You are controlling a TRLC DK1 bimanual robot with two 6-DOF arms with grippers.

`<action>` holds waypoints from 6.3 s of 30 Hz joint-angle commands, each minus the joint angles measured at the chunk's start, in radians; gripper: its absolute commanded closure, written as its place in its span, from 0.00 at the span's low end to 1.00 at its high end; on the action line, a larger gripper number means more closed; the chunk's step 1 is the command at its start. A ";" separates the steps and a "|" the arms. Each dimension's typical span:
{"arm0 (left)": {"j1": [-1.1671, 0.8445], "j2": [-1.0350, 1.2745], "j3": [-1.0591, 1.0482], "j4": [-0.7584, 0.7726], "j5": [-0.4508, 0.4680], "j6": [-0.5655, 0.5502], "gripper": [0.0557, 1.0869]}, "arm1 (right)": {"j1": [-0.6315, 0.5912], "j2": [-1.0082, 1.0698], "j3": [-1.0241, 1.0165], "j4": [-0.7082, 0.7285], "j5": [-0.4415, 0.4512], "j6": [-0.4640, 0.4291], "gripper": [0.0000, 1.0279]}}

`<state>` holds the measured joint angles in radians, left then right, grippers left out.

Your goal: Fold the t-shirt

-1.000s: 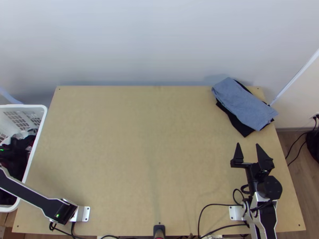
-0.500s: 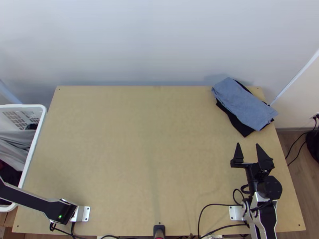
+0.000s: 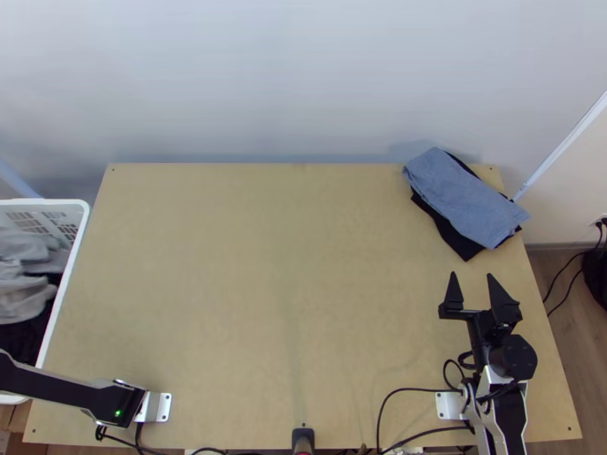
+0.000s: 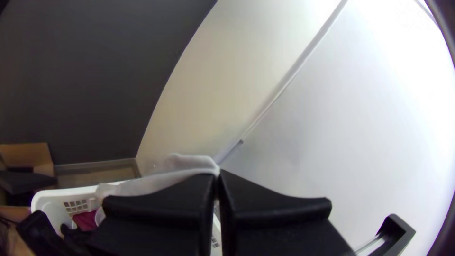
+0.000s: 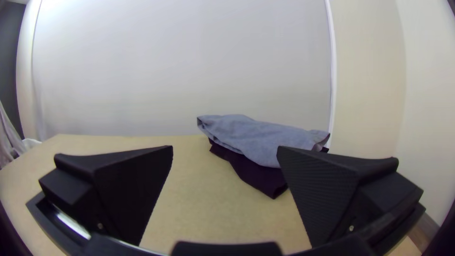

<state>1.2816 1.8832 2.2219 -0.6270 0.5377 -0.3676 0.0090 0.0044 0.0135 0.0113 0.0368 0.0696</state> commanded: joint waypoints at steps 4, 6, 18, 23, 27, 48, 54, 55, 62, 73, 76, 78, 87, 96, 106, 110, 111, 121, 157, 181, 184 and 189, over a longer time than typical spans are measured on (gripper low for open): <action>-0.036 -0.147 0.036 0.038 0.016 -0.025 0.96 | -0.003 -0.006 -0.004 -0.022 0.005 -0.017 0.03; -0.064 -0.184 0.024 0.036 0.024 -0.025 0.96 | -0.003 -0.006 -0.004 -0.022 0.005 -0.017 0.03; -0.367 -0.489 -0.269 -0.050 0.054 0.067 0.96 | -0.003 -0.006 -0.004 -0.022 0.005 -0.017 0.03; -0.602 -0.654 -0.459 -0.056 -0.004 0.091 0.96 | -0.003 -0.006 -0.004 -0.022 0.005 -0.017 0.03; -0.870 -0.743 -0.597 -0.059 -0.145 0.111 0.96 | -0.003 -0.006 -0.004 -0.022 0.005 -0.017 0.03; -1.955 -0.653 -1.048 0.162 -0.659 -0.013 0.96 | -0.003 -0.006 -0.004 -0.022 0.005 -0.017 0.03; -2.113 -0.503 -1.019 0.262 -0.709 -0.028 0.96 | -0.003 -0.006 -0.004 -0.022 0.005 -0.017 0.03; -2.138 -0.473 -1.005 0.274 -0.716 -0.030 0.96 | -0.003 -0.006 -0.004 -0.022 0.005 -0.017 0.03; -2.259 -0.248 -0.843 0.316 -0.719 -0.057 0.96 | -0.003 -0.006 -0.004 -0.022 0.005 -0.017 0.03; -2.372 0.070 -0.495 0.314 -0.719 -0.090 0.96 | -0.003 -0.006 -0.004 -0.022 0.005 -0.017 0.03; -2.392 0.139 -0.400 0.312 -0.719 -0.097 0.96 | -0.003 -0.006 -0.004 -0.022 0.005 -0.017 0.03; -2.403 0.189 -0.335 0.311 -0.719 -0.097 0.96 | -0.003 -0.006 -0.004 -0.022 0.005 -0.017 0.03; -2.441 0.369 -0.090 0.305 -0.713 -0.093 0.60 | -0.003 -0.006 -0.004 -0.022 0.005 -0.017 0.03; -2.441 0.361 -0.011 0.342 -0.688 -0.068 0.04 | -0.003 -0.006 -0.004 -0.022 0.005 -0.017 0.03; -2.368 0.203 -0.027 0.297 -0.688 -0.102 0.04 | -0.003 -0.006 -0.004 -0.022 0.005 -0.017 0.03; -2.375 0.228 -0.018 0.205 -0.688 0.007 0.04 | -0.003 -0.006 -0.004 -0.022 0.005 -0.017 0.03; -2.380 0.240 -0.013 0.170 -0.696 0.044 0.04 | -0.003 -0.006 -0.004 -0.022 0.005 -0.017 0.03; -2.458 0.341 0.028 -0.063 -0.904 0.291 0.04 | -0.003 -0.006 -0.004 -0.022 0.005 -0.017 0.03; -1.611 -0.070 -0.085 -0.510 -0.582 0.085 0.04 | -0.003 -0.006 -0.004 -0.022 0.005 -0.017 0.03; -1.203 -0.558 -0.883 -0.367 -0.312 0.214 0.04 | 0.258 -0.004 0.026 -0.036 -0.011 0.032 0.03; -1.145 -0.590 -0.963 -0.312 -0.254 0.248 0.04 | 0.309 0.052 0.092 -0.059 -0.012 0.013 0.03; -1.094 -0.636 -1.059 -0.244 -0.202 0.277 0.04 | 0.439 0.378 0.302 -0.117 -0.011 -0.011 0.03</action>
<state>0.1726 1.2888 1.2140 -0.8982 0.3096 -0.1211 0.4000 0.2222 0.1841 -0.0811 0.0261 0.0727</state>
